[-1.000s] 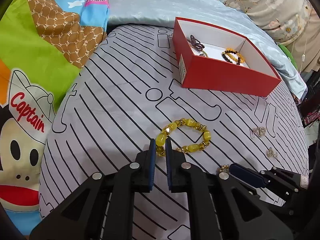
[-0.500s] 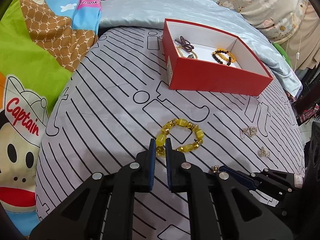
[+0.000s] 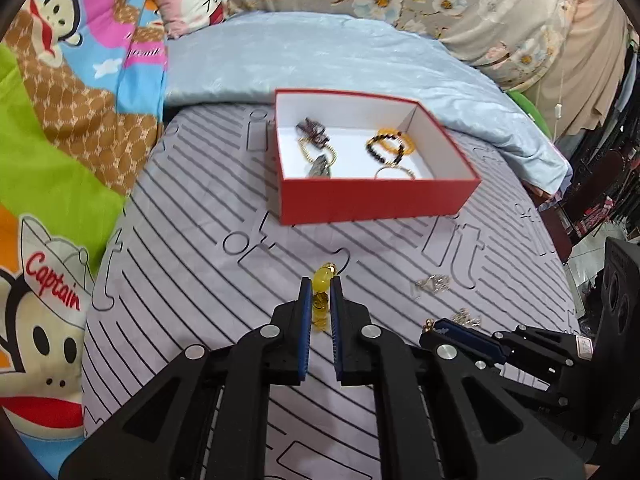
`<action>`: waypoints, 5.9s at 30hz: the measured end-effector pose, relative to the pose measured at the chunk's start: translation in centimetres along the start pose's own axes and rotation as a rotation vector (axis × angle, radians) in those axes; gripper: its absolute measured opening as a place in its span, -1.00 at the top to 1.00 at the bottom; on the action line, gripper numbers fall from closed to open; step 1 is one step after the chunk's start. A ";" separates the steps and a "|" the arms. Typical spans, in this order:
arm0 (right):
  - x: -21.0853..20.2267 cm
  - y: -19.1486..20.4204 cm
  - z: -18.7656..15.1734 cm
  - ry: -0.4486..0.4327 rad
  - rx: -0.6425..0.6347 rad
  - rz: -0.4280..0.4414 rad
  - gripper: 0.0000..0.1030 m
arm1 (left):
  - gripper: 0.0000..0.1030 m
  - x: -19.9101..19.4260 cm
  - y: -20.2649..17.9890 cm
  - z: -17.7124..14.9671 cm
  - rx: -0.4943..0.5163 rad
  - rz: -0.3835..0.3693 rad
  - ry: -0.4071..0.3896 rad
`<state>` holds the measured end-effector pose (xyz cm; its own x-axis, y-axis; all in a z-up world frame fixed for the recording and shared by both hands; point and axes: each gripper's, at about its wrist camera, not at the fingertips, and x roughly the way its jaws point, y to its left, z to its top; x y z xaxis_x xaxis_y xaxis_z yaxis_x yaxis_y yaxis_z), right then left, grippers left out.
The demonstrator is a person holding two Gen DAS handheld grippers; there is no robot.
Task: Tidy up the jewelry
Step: 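Lift the held bracelet and charm and carry both into the red box, then open both tools to release the bracelet and charm in the box, then move both tools out of the box toward the silver pendant necklaces, then grasp a silver pendant necklace with the right tool while the left tool grasps the other silver necklace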
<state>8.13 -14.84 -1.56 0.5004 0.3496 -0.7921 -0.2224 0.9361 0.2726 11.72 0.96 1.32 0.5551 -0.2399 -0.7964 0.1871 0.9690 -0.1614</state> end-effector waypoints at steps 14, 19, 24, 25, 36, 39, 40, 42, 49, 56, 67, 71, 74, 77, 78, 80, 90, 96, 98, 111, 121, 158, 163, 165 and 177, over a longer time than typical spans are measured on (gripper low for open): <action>-5.3 -4.3 6.9 -0.184 0.003 -0.103 0.81 | 0.86 -4.0 -3.2 7.6 0.063 -0.039 -0.176; -4.9 -5.6 10.3 -0.216 0.007 -0.120 0.81 | 1.00 -3.8 -3.8 11.5 0.070 -0.032 -0.242; -2.8 -6.7 13.1 -0.212 0.015 -0.134 0.81 | 1.00 -1.8 -3.9 14.4 0.071 -0.032 -0.252; -2.2 -6.9 13.6 -0.206 0.015 -0.136 0.81 | 1.00 -1.1 -3.7 14.8 0.065 -0.025 -0.241; 0.5 -7.0 13.8 -0.166 0.011 -0.138 0.81 | 1.00 2.8 -0.9 14.2 0.009 0.016 -0.169; 1.5 -7.3 14.1 -0.151 0.017 -0.148 0.81 | 1.00 3.4 -0.8 13.7 0.005 0.024 -0.153; 1.8 -7.5 14.2 -0.145 0.018 -0.152 0.81 | 1.00 3.7 -0.7 13.5 0.004 0.026 -0.145; 2.6 -7.7 14.3 -0.132 0.017 -0.158 0.81 | 1.00 4.4 -0.8 13.3 0.006 0.030 -0.132; 5.3 -8.2 14.5 -0.098 0.019 -0.176 0.81 | 1.00 7.2 -1.1 12.6 0.015 0.047 -0.085; 7.0 -8.7 14.4 -0.070 0.021 -0.193 0.79 | 1.00 9.7 -1.2 12.1 0.023 0.064 -0.043; 5.7 -7.9 14.2 -0.130 0.000 -0.244 0.28 | 1.00 10.6 -1.2 11.7 0.035 0.099 -0.028; 4.1 -7.6 13.9 -0.155 0.007 -0.237 0.21 | 1.00 10.5 -1.4 11.3 0.034 0.103 -0.022; 2.9 -7.4 13.4 -0.170 0.013 -0.228 0.20 | 1.00 10.3 -1.5 10.9 0.032 0.103 -0.018; 1.8 -7.1 12.6 -0.178 0.008 -0.228 0.20 | 0.99 9.9 -1.7 10.4 0.038 0.104 -0.015; 1.3 -6.9 12.2 -0.180 0.006 -0.230 0.20 | 0.99 9.7 -1.8 10.3 0.039 0.104 -0.016; 0.7 -6.8 11.4 -0.181 0.006 -0.229 0.20 | 0.98 9.3 -1.8 9.9 0.039 0.102 -0.016; -1.5 -6.6 5.9 -0.132 0.021 -0.236 0.21 | 0.63 7.0 -2.2 6.5 0.043 0.099 -0.004; -1.4 -6.3 1.7 -0.071 0.018 -0.236 0.21 | 0.38 6.1 -2.5 4.2 0.058 0.105 0.010; -1.0 -6.2 0.4 -0.043 0.021 -0.230 0.21 | 0.38 5.9 -2.5 3.4 0.061 0.099 0.019; 1.9 -6.1 -2.9 0.036 0.015 -0.226 0.21 | 0.36 6.1 -3.0 -0.9 0.072 0.096 0.099; 2.4 -6.0 -3.1 0.038 -0.013 -0.252 0.33 | 0.27 6.3 -3.2 -1.7 0.075 0.091 0.119; -1.8 -9.6 -3.8 0.004 0.173 -0.237 0.78 | -0.13 11.5 -11.1 -1.3 0.248 -0.051 0.106; -1.8 -9.8 -3.7 0.004 0.180 -0.237 0.78 | -0.11 11.7 -11.9 -1.5 0.286 -0.021 0.081; -1.8 -9.8 -3.7 0.005 0.182 -0.235 0.78 | 0.05 11.7 -11.9 -1.6 0.289 -0.019 0.074; -2.2 -9.3 -3.3 -0.011 0.175 -0.219 0.78 | 0.66 10.7 -11.1 -1.9 0.263 -0.059 0.098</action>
<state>6.32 -24.40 -4.17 0.5297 0.1380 -0.8369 0.0390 0.9817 0.1866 13.99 -12.25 -6.49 0.4582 -0.2763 -0.8448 0.4278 0.9017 -0.0629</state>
